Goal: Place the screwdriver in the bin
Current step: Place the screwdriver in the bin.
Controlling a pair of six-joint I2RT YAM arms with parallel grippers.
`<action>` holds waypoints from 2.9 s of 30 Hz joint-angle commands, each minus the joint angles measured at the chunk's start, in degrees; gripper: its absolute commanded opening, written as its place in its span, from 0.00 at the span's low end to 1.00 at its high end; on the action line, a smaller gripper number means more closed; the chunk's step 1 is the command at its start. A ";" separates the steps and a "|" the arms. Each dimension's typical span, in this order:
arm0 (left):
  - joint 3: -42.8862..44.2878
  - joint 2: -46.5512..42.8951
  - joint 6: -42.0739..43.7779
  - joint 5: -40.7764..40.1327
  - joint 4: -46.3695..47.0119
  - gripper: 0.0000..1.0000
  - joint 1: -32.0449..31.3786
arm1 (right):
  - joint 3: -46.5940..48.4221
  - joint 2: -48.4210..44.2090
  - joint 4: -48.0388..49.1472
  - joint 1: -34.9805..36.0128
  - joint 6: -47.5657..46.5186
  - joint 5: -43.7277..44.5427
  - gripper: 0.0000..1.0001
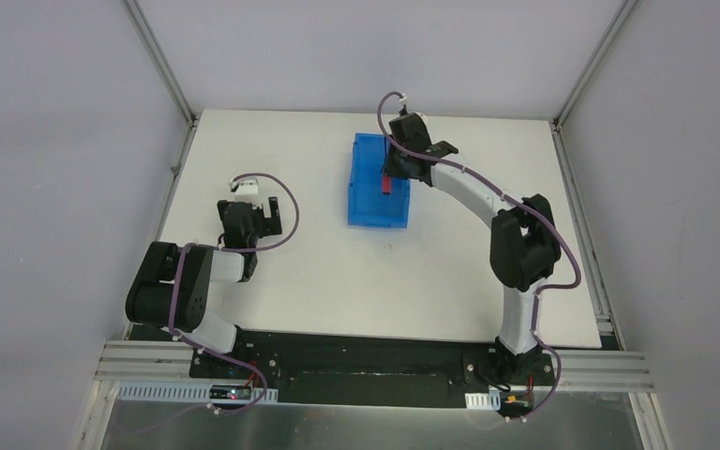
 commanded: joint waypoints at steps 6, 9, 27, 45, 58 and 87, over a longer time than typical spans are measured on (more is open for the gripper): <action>-0.07 -1.08 -0.36 0.34 1.66 0.99 0.68 | 3.20 3.02 1.30 2.29 1.91 5.56 0.11; -0.07 -1.03 -0.34 0.32 1.69 0.99 0.68 | 3.04 3.78 1.31 2.91 2.72 7.32 0.11; -0.07 -1.08 -0.37 0.31 1.63 0.99 0.68 | 3.02 8.98 2.24 5.09 6.12 12.98 0.14; -0.05 -1.03 -0.39 0.27 1.69 0.99 0.68 | 6.14 12.99 0.27 5.09 6.80 13.48 0.31; -0.07 -1.09 -0.37 0.32 1.71 0.99 0.68 | 9.48 11.90 -1.80 5.19 4.99 13.97 0.40; -0.07 -1.01 -0.35 0.29 1.69 0.99 0.68 | 8.77 -8.05 -5.84 1.47 -11.68 15.47 0.98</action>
